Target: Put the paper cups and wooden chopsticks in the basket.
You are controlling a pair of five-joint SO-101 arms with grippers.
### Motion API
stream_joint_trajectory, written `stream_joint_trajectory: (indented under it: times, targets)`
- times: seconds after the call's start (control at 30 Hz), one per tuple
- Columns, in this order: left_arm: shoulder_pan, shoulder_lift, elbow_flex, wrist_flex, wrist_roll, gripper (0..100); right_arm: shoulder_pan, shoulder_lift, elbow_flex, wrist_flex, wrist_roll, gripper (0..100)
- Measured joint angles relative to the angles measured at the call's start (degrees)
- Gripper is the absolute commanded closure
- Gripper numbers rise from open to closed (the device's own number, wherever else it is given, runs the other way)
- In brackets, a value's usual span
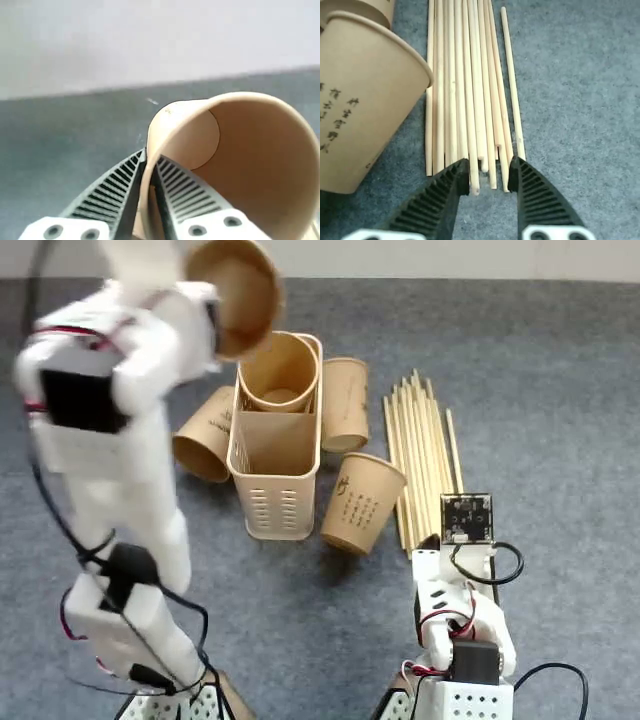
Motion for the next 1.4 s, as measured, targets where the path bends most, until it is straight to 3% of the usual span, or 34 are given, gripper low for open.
stream_joint_trajectory:
  times: [0.23,0.4,0.7,0.83,0.97,1.13,1.4]
  targets:
    - [1.41,-0.70,16.97,-4.92,4.31,98,0.00,0.00,0.00,0.00,0.00,85.6]
    - [1.67,-0.70,22.77,-5.19,4.57,80,0.00,0.00,0.00,0.00,0.00,85.6]
    - [1.05,-1.49,19.60,-5.10,4.75,78,0.00,0.00,0.00,0.00,0.00,85.6]
    - [-3.52,-3.96,13.71,-3.43,1.76,78,0.00,0.00,0.00,0.00,0.00,85.6]
    - [-13.98,-4.57,12.40,-1.14,1.23,78,0.00,0.00,0.00,0.00,0.00,85.6]
    - [-26.46,1.23,23.12,-0.70,-3.34,78,0.00,0.00,0.00,0.00,0.00,85.6]
    - [-26.90,9.41,42.55,-0.70,-14.59,78,0.00,0.00,0.00,0.00,0.00,85.6]
